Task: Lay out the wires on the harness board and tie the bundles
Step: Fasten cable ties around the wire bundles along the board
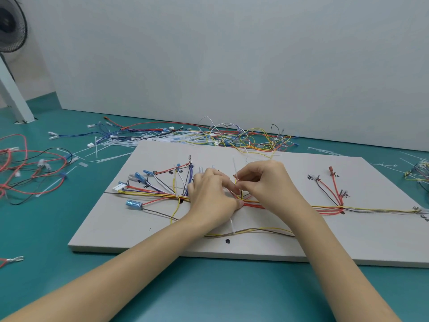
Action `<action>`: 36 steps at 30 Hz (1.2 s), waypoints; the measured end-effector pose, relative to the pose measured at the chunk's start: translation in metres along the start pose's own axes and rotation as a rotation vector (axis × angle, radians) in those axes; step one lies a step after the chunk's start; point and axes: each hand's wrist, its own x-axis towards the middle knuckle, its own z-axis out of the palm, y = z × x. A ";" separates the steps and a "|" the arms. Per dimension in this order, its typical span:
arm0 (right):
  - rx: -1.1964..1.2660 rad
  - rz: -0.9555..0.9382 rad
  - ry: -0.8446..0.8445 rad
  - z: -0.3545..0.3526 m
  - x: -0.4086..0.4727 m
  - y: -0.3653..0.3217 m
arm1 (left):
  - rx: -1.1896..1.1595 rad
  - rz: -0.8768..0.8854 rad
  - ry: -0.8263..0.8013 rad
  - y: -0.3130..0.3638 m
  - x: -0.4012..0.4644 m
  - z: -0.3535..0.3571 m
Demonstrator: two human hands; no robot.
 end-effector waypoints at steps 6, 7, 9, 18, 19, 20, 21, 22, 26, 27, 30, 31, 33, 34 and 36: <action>0.092 0.071 -0.021 0.000 -0.002 0.002 | -0.050 -0.037 0.005 0.000 0.001 0.000; 0.093 0.074 -0.029 0.000 -0.002 0.003 | -0.053 -0.040 0.006 0.000 0.000 0.000; 0.082 0.070 -0.043 0.000 -0.002 0.003 | -0.060 -0.047 0.007 0.000 0.000 0.001; 0.084 0.081 -0.083 -0.002 -0.003 0.005 | -0.044 -0.052 -0.004 0.001 0.000 0.001; 0.075 0.084 -0.077 -0.002 -0.003 0.006 | -0.039 -0.052 -0.007 0.001 0.000 0.001; 0.064 0.085 -0.073 -0.002 -0.002 0.006 | -0.033 -0.052 -0.010 0.001 0.000 0.001; 0.047 0.084 -0.073 -0.002 -0.002 0.007 | -0.028 -0.052 -0.013 0.001 0.000 0.001; 0.031 0.081 -0.078 -0.002 -0.002 0.008 | -0.023 -0.053 -0.015 0.001 -0.001 0.001; -0.003 0.061 -0.086 -0.002 -0.002 0.009 | -0.010 -0.057 -0.017 0.001 -0.001 0.001; -0.006 0.057 -0.078 -0.002 -0.002 0.009 | -0.009 -0.057 -0.015 0.002 -0.001 0.001; 0.006 0.052 -0.064 -0.003 -0.001 0.010 | -0.008 -0.054 -0.005 0.002 -0.001 0.002; 0.009 0.051 -0.065 -0.003 -0.001 0.010 | -0.010 -0.053 -0.003 0.002 -0.002 0.003; 0.000 0.049 -0.076 -0.003 -0.001 0.009 | -0.012 -0.052 0.004 0.002 -0.002 0.003; -0.011 0.047 -0.085 -0.003 -0.001 0.009 | -0.015 -0.052 0.009 0.003 -0.003 0.003; -0.048 0.041 -0.111 -0.004 0.000 0.007 | -0.033 -0.050 0.018 0.002 -0.004 0.004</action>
